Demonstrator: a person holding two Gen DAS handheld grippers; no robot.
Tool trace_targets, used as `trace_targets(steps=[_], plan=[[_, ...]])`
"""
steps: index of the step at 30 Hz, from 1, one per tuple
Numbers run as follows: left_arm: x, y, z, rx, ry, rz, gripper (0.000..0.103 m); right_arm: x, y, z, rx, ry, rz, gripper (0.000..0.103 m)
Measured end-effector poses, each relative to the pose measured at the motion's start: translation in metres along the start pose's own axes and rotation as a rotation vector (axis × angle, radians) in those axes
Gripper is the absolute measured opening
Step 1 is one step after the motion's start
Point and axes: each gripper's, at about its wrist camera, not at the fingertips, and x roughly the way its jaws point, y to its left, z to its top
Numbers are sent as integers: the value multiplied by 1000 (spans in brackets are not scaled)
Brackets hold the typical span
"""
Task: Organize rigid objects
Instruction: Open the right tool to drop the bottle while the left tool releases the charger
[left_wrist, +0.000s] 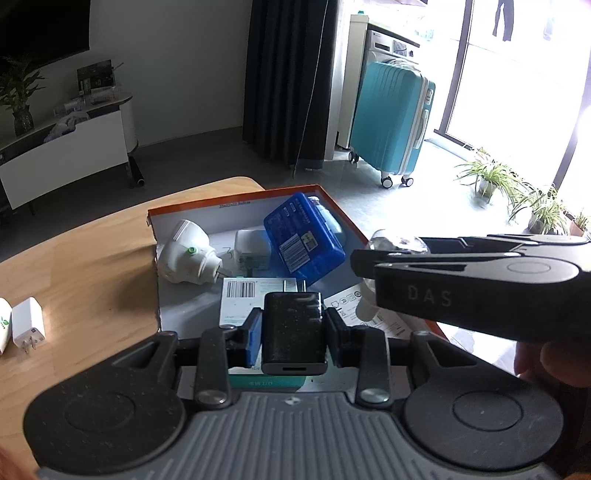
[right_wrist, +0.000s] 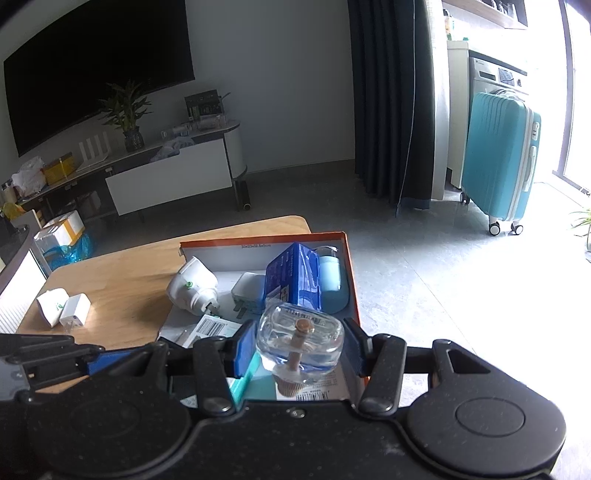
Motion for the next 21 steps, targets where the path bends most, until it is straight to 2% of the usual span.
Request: trace_targets(steps=[4, 8, 21], plan=[[6, 2, 2, -5, 7, -13, 36, 13, 0, 6, -2, 4, 8, 61], [12, 1, 3, -5, 14, -19, 36, 17, -2, 14, 13, -35, 17, 61], [37, -10, 14, -21, 48, -82, 36, 3, -24, 13, 75, -89, -34, 63]])
